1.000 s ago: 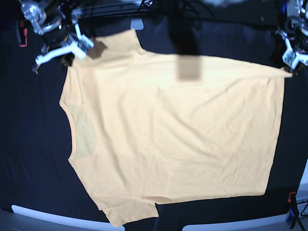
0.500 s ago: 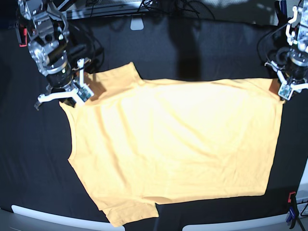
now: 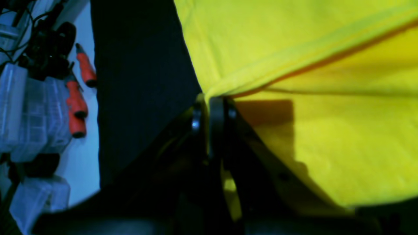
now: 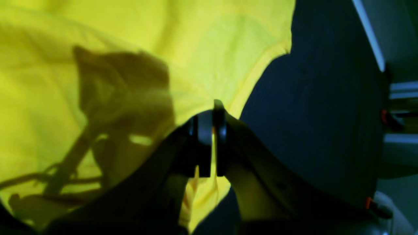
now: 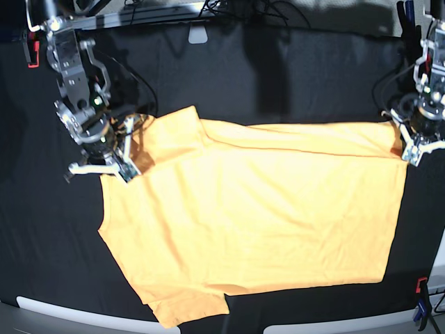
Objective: Layout the t-shirt on the table in an organized manner, then fold the t-shirt properly
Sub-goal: 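Lift the shirt edge with both grippers and drag it toward the robot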
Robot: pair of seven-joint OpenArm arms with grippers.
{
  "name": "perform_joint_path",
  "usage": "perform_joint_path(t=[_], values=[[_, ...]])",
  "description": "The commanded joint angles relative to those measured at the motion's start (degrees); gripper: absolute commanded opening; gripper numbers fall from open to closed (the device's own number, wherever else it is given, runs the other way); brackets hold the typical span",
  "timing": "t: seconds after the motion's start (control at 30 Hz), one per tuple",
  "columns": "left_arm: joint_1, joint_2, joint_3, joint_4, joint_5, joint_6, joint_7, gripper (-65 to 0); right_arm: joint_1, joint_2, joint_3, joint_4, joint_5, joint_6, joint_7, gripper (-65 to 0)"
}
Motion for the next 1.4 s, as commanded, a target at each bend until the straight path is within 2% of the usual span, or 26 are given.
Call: perform_joint_path(t=[0.0, 0.2, 0.6, 0.63, 0.67, 0.7, 0.73, 0.87, 0.97, 1.03, 1.1, 1.17, 1.23, 1.37], values=[[-1.7, -1.1, -0.4, -0.2, -0.5, 1.1, -1.3, -65.0, 2.0, 0.4, 0.4, 0.1, -0.7, -0.5, 0.9, -65.0], [-5.0, -1.1, -0.3, -4.1, -1.4, -1.9, -2.0, -65.0, 6.1, 0.2, 0.4, -4.6, -0.7, 0.2, 0.9, -65.0], [-5.3, -1.2, -0.3, -6.5, -1.3, -1.9, -5.0, -65.0, 8.6, 0.2, 0.4, -7.8, -0.7, 0.3, -0.6, -65.0], [-5.2, -1.4, -0.3, -6.4, -1.3, -1.9, -5.0, -56.4, 8.7, 0.2, 0.4, -7.8, -0.7, 0.3, -1.2, -63.6], [-5.3, -1.6, -0.3, -6.4, -1.3, -1.9, -4.5, -47.4, 8.8, 0.2, 0.4, -7.8, -0.7, 0.3, -2.1, -57.6], [-5.2, -1.9, -0.3, -6.4, -1.3, -1.9, -3.5, -40.9, 8.8, 0.2, 0.4, -7.7, -0.7, 0.3, -2.4, -52.5], [-5.2, -2.3, -0.3, -6.1, -1.3, -1.9, -2.0, -39.2, 8.7, 0.5, 0.4, -7.5, -0.7, 0.3, -2.4, -49.3], [-4.2, -4.9, -0.3, -3.1, -1.3, -2.1, 4.3, -39.6, 7.8, 2.1, 0.4, -5.7, -0.7, 0.3, -2.6, -48.7], [-0.8, -7.5, -0.3, 2.0, -1.3, -2.8, 5.5, -39.6, 6.1, 3.8, 0.4, -2.8, -0.6, 0.3, -3.9, -48.7], [2.9, -8.9, -0.3, 6.7, -1.2, -5.2, 5.1, -39.7, 4.2, 4.9, 0.4, -0.1, 0.5, 0.3, -4.8, -48.7], [6.8, -9.2, -0.3, 11.1, 1.9, -8.5, 3.3, -39.7, 1.7, 5.9, 0.4, 3.0, 1.5, 0.3, -5.7, -48.7], [10.3, -9.2, -0.1, 14.3, 6.5, -10.1, -0.4, -39.9, -0.8, 6.7, 0.5, 6.3, 1.5, 0.3, -6.6, -48.7], [12.2, -9.2, 1.0, 15.3, 10.6, -10.3, -3.3, -40.1, -3.1, 7.0, 0.6, 9.3, 1.5, 0.3, -7.3, -48.7], [11.9, -9.2, 5.2, 13.5, 17.3, -10.2, -3.5, -40.1, -6.7, 7.0, 0.8, 14.5, 1.4, 0.3, -8.2, -48.7]])
